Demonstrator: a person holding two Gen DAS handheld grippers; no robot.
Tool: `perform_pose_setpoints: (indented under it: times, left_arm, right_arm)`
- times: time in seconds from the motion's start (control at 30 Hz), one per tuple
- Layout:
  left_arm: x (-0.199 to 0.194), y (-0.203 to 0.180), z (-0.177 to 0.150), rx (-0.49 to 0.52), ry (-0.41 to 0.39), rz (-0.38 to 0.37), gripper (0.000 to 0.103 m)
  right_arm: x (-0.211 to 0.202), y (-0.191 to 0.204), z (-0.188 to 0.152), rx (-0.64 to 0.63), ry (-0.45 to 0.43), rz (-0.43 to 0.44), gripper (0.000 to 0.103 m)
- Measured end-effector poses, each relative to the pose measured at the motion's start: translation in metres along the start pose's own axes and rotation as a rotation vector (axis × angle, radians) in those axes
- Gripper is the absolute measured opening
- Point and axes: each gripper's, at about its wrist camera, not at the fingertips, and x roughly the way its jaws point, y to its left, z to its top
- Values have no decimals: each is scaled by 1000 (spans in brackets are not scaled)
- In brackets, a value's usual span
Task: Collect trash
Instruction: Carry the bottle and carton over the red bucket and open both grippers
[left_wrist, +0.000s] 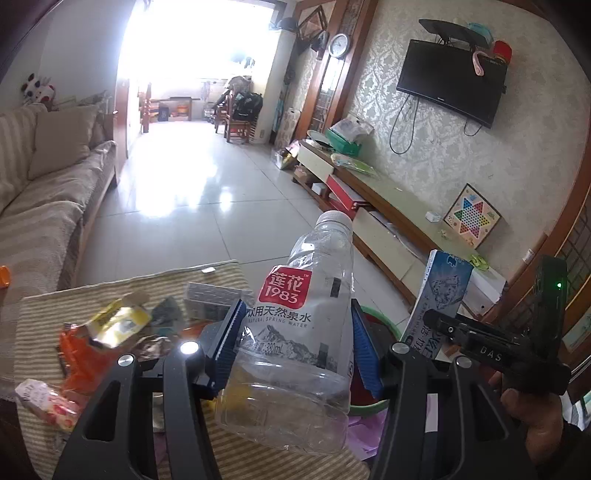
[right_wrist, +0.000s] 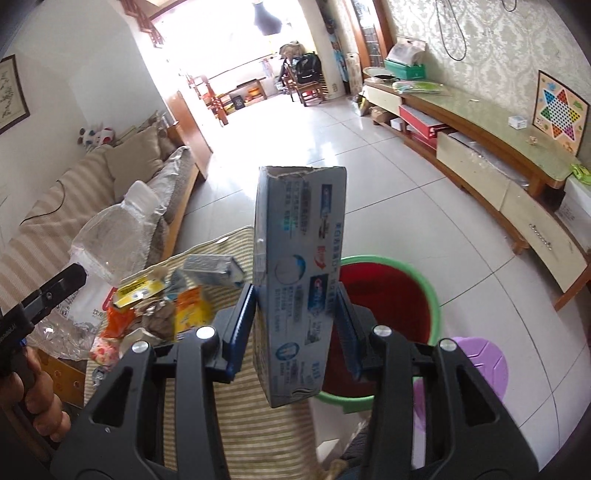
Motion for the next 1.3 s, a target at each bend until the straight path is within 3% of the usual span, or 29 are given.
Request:
perform_pose_setpoints:
  times: [0.23,0.5,0.6,0.67,0.7,0.97,1.3]
  left_arm:
    - [71,-40,2,13,73,-57,52]
    - [116,-66,0,19,132,-67,53]
    - [125,-69,-1,10,151,-85,59]
    - [124,-69,1,2,137,-97,83]
    - [121,-70,2,-2,127,-104,85]
    - [93,-55,13,-9,68,-51,92]
    - [21,-15,0,-9,20,37,95]
  right_arm:
    - [19,-50,5,35,33,-22,41]
    - [41,-78,0,53,82,-24,43]
    - [46,-82,-1,49,91,-35,53]
    - [47,-84,0,54,79,-42,72]
    - [46,-84,0,55,74,-44,74]
    - [36,-68,-3,26,49,-49,94]
    - [16,-13,-12,-30,40,-24,98]
